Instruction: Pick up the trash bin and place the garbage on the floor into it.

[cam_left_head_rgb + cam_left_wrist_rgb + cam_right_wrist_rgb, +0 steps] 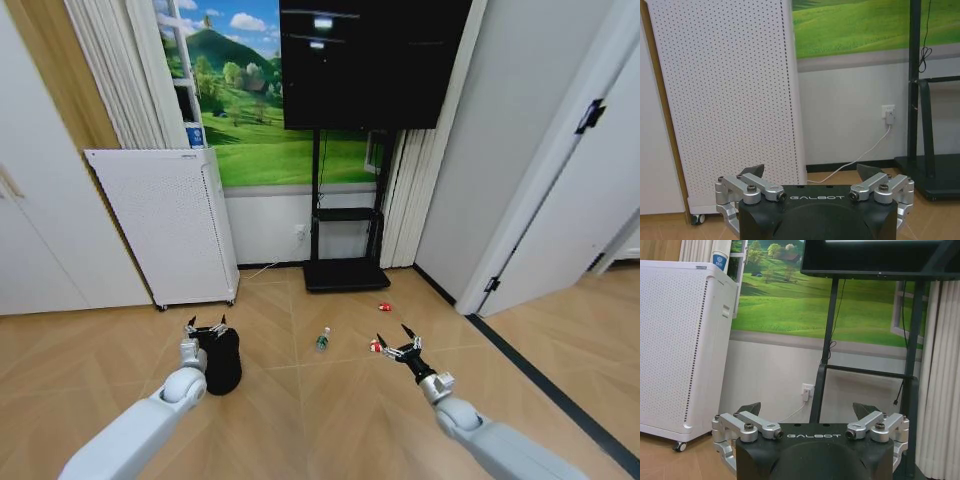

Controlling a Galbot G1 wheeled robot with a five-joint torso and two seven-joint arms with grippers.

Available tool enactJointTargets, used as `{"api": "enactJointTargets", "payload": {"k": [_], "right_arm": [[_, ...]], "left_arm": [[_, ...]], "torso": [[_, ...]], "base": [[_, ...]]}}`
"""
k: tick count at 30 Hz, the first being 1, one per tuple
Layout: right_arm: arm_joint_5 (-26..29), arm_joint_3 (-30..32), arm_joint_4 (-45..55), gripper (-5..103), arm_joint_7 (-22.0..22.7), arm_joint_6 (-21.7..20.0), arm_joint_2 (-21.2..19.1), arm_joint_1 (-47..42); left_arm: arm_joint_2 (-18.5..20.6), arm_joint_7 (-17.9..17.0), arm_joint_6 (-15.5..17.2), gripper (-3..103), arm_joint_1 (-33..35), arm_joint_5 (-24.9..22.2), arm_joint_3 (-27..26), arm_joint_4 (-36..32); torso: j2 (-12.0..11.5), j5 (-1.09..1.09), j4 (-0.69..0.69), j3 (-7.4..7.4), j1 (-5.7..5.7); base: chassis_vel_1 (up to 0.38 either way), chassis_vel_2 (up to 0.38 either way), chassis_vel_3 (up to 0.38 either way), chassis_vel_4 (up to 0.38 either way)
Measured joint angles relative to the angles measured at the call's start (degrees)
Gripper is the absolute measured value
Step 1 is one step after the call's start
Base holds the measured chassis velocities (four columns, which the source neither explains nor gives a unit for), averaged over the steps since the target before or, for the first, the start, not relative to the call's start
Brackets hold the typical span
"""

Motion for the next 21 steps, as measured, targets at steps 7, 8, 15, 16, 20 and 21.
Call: {"api": "enactJointTargets", "payload": {"k": [7, 8, 15, 16, 20, 21], "right_arm": [[0.05, -0.03, 0.17, 100, -0.04, 0.15, -0.08, -0.07], [0.06, -0.04, 0.16, 100, -0.12, 0.23, -0.09, -0.07], [0.37, 0.12, -0.31, 100, -0.56, 0.59, -0.03, -0.30], [0.34, 0.19, -0.44, 100, -0.70, 0.69, 0.08, -0.42], [0.78, 0.29, -0.52, 100, -0.84, 1.23, 0.43, -0.70], [0.78, 0.35, -0.54, 100, -0.92, 1.43, 0.59, -0.77]], "left_arm": [[-0.16, -0.14, -0.08, 100, 0.26, 0.19, 0.00, -0.31], [-0.17, -0.19, -0.08, 100, 0.36, 0.21, -0.01, -0.34], [-0.60, -0.50, -0.17, 100, 0.77, 0.42, -0.22, -0.48], [-0.75, -0.57, -0.18, 100, 0.79, 0.46, -0.26, -0.41], [-1.06, -0.62, -0.17, 100, 0.78, 0.67, -0.34, 0.02], [-1.18, -0.61, -0.16, 100, 0.78, 0.71, -0.34, 0.16]], "torso": [[0.00, -0.05, 0.00, 0.00, 0.00], [0.00, -0.02, 0.01, 0.00, 0.00], [0.00, -0.02, -0.01, 0.00, 0.00], [0.01, -0.03, -0.03, 0.00, 0.00], [0.00, -0.02, -0.02, 0.01, 0.02], [-0.01, -0.03, -0.01, 0.03, 0.04]], "base": [[-0.073, 0.314, 0.075, -0.318], [-0.155, 0.283, 0.148, -0.288], [-0.238, 0.234, 0.228, -0.228], [-0.264, 0.206, 0.255, -0.209], [-0.234, 0.204, 0.254, -0.207], [-0.212, 0.150, 0.166, -0.174]]}}
